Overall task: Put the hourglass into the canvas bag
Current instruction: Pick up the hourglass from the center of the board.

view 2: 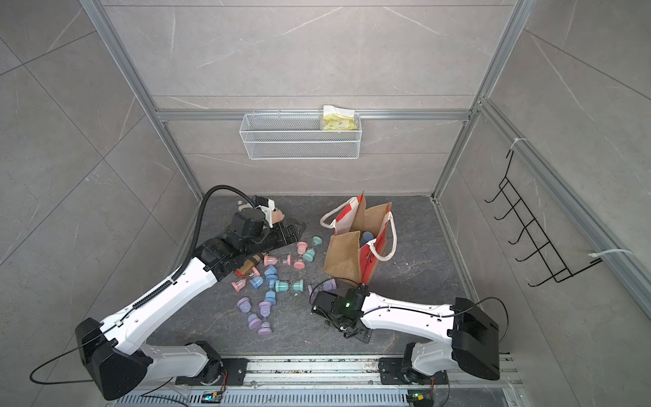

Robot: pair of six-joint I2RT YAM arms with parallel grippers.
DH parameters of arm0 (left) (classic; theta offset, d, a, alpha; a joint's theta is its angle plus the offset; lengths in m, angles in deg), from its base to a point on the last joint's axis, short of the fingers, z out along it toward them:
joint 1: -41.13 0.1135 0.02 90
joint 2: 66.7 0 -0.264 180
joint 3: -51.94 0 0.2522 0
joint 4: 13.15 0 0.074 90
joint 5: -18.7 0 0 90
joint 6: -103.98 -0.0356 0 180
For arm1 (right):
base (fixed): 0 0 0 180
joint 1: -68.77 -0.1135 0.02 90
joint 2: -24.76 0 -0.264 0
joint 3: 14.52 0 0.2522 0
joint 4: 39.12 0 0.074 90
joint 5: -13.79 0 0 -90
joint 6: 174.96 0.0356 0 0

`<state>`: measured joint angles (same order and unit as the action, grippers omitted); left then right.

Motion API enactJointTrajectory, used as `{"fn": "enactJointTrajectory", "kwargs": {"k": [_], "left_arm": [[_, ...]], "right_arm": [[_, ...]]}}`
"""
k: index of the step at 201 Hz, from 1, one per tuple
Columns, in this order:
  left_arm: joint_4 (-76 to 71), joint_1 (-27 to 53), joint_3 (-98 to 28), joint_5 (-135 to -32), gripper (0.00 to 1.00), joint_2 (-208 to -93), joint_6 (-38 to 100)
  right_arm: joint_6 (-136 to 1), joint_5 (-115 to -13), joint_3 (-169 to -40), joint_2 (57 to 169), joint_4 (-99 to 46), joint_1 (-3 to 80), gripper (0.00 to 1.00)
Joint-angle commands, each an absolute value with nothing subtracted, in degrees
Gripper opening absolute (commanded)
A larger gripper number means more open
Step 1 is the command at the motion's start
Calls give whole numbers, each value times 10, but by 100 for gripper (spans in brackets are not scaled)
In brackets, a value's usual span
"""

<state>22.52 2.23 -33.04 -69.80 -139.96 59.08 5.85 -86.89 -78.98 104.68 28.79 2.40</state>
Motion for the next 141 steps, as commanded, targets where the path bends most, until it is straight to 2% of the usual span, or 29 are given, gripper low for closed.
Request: {"fn": "enactJointTrajectory", "kwargs": {"k": [1, 52, 141], "left_arm": [[206, 22, -326, -686, 100, -1383, 598], [205, 23, -322, -678, 100, -1380, 592], [209, 22, -329, -665, 100, -1392, 577]], "right_arm": [[99, -861, -770, 1066, 244, 21, 96], [89, -886, -766, 1090, 179, 46, 97], [140, -910, -792, 1153, 189, 76, 96]]}}
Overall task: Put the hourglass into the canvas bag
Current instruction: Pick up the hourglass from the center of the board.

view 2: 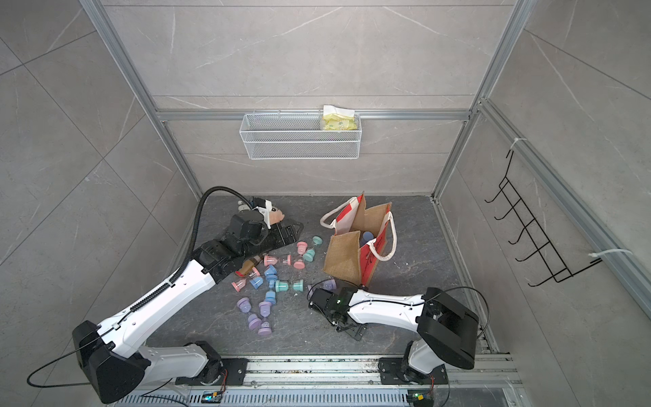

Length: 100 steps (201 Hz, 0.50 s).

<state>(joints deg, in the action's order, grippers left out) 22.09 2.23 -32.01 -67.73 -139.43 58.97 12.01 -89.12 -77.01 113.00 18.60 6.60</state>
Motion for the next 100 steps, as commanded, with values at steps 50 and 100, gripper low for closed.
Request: {"fn": "enactJointTrajectory", "kwargs": {"k": [50, 100], "left_arm": [[215, 22, -335, -657, 100, -1396, 564], [219, 22, -334, -657, 100, -1397, 559]], "right_arm": [[124, -896, -803, 1196, 176, 92, 89], [102, -885, -787, 1195, 210, 95, 70]]}}
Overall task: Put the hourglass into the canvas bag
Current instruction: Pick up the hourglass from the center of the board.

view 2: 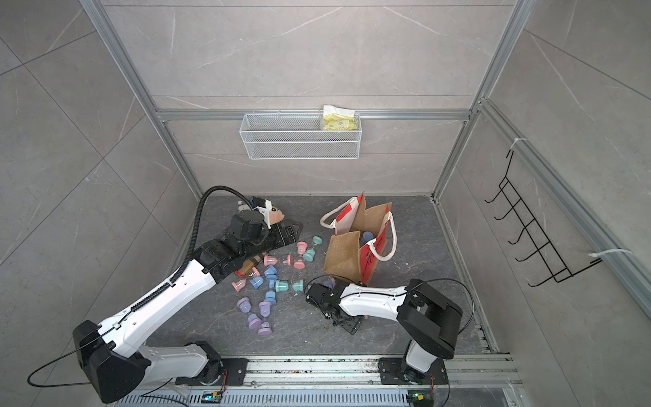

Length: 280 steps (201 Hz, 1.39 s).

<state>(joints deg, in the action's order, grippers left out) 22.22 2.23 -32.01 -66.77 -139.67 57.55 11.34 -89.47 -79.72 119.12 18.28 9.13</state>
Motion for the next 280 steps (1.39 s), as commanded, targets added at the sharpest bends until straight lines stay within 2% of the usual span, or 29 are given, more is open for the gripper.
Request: {"fn": "enactJointTrajectory", "kwargs": {"k": [1, 103, 196, 241, 280], "left_arm": [[219, 22, -334, -657, 100, -1397, 559], [218, 22, -338, -666, 100, -1407, 556], [206, 23, -344, -653, 100, -1408, 522], [191, 22, -362, -667, 100, -1427, 464], [196, 22, -437, -694, 100, -1498, 420]], "right_arm": [[101, -885, -786, 1194, 210, 95, 70], [29, -861, -777, 1170, 208, 103, 27], [-10, -902, -777, 1082, 245, 103, 11], [-30, -962, -807, 993, 349, 103, 6], [-64, -1037, -880, 914, 465, 103, 4]]}}
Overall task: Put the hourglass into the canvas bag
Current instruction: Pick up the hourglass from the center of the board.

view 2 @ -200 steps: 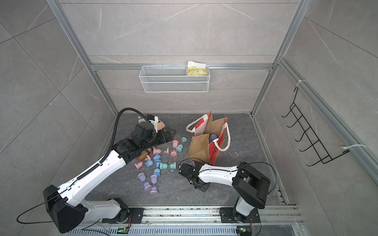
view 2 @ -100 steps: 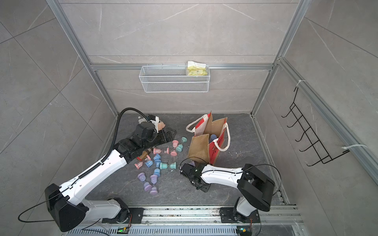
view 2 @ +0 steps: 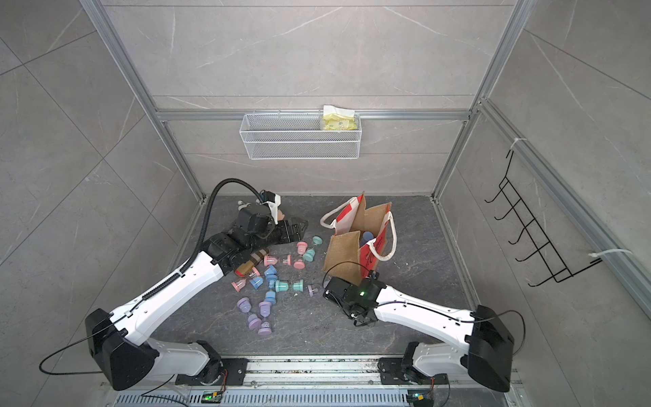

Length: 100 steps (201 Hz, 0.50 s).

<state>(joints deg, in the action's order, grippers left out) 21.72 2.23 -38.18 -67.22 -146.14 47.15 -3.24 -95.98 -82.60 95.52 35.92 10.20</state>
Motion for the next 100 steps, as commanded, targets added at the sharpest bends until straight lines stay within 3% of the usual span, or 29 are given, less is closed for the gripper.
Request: {"fn": "enactJointTrajectory", "kwargs": {"k": [1, 27, 60, 100], "left_arm": [[196, 22, -439, -696, 100, -1501, 419], [207, 22, -513, -727, 99, -1570, 401], [214, 21, -600, -777, 89, -1651, 391], [223, 13, -674, -822, 82, -1729, 396]], "right_arm": [[-66, -1039, -882, 913, 467, 103, 4], [-108, -1085, -965, 893, 532, 105, 4], [-183, -1110, -1095, 910, 575, 132, 4], [-328, -1056, -1209, 953, 521, 211, 4]]}}
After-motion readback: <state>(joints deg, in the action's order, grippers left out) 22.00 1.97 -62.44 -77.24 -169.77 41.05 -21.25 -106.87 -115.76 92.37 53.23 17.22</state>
